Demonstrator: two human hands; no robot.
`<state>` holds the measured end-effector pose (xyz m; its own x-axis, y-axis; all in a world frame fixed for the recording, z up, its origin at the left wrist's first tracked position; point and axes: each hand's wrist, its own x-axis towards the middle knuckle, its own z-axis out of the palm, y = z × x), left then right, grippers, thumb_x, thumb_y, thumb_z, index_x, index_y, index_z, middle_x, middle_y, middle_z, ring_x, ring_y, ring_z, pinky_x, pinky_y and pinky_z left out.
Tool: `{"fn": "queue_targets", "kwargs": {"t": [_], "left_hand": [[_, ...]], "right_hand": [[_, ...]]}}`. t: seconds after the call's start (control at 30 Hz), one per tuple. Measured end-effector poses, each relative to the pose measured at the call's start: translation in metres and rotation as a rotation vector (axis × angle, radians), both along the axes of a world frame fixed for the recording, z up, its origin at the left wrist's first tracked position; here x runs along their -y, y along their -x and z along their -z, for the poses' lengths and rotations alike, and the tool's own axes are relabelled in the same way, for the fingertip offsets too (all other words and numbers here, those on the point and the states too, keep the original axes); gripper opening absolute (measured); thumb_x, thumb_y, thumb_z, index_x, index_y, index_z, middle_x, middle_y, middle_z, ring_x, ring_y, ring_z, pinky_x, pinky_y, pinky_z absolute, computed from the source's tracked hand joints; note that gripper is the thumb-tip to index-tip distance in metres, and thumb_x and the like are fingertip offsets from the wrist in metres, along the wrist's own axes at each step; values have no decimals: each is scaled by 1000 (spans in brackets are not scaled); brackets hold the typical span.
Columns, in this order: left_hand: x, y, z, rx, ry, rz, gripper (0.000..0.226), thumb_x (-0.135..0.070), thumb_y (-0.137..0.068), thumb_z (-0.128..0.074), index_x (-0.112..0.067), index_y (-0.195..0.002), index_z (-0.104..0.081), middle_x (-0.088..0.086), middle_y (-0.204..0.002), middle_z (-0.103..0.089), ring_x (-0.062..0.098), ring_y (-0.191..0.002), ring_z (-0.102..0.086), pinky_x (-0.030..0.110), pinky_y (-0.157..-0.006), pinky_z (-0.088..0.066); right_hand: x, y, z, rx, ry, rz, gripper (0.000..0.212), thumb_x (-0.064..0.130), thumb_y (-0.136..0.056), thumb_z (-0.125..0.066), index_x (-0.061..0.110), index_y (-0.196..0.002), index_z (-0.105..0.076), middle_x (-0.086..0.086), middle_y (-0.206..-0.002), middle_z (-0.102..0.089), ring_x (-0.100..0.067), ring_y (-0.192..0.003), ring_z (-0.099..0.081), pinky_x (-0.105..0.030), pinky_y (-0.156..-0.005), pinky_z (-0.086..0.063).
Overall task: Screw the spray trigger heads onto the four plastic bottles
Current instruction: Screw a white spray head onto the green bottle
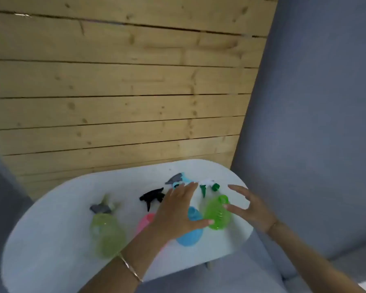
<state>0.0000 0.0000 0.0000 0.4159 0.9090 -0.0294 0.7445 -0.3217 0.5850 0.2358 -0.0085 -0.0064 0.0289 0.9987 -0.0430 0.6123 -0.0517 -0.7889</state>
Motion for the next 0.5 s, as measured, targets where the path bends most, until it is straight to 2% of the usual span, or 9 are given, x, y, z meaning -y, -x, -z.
{"fn": "queue_targets", "kwargs": {"t": [0.1,0.17,0.27,0.33,0.43,0.5], "left_hand": [[-16,-13,19,-11,-117,62,101,-72,-70,-61,-30,-150,-18,-9,-159,-20,12,-146,-13,32,-117,-10],[-26,-21,28,63,-96,38,97,-75,-70,-57,-33,-149,-21,-11,-157,-26,10,-144,-19,27,-112,-17],[-29,-30,49,144,-66,33,95,-82,-68,-47,-35,-147,-24,-11,-153,-33,9,-140,-29,23,-103,-24],[-33,-34,58,148,-47,26,96,-86,-64,-46,-38,-145,-28,-13,-152,-35,7,-138,-33,20,-98,-24],[-35,-38,62,113,-85,22,87,-80,-67,-54,-38,-141,-36,-14,-150,-38,6,-135,-37,18,-93,-24],[-34,-40,59,113,-92,23,84,-77,-68,-57,-37,-140,-38,-14,-150,-39,7,-134,-38,19,-93,-25]], "right_hand": [[-11,-7,26,-75,-82,-20,44,21,-76,-77,20,-118,-63,7,-122,-64,2,-114,-55,-11,-98,-36],[-18,-10,34,-105,-143,-56,35,29,-73,-76,27,-107,-67,10,-111,-69,14,-102,-59,-2,-89,-39],[-22,-12,50,-139,-216,-115,30,38,-68,-72,32,-97,-71,15,-104,-72,14,-98,-62,-1,-85,-40],[-27,-14,62,-179,-242,-125,26,29,-70,-75,31,-96,-71,14,-102,-73,11,-96,-65,-4,-86,-43],[-29,-14,74,-227,-319,-94,26,8,-74,-77,24,-94,-72,1,-100,-74,7,-89,-68,-9,-85,-48],[-24,-15,70,-253,-358,-59,24,6,-75,-77,22,-93,-73,-2,-99,-74,4,-90,-68,-15,-89,-51]]}}
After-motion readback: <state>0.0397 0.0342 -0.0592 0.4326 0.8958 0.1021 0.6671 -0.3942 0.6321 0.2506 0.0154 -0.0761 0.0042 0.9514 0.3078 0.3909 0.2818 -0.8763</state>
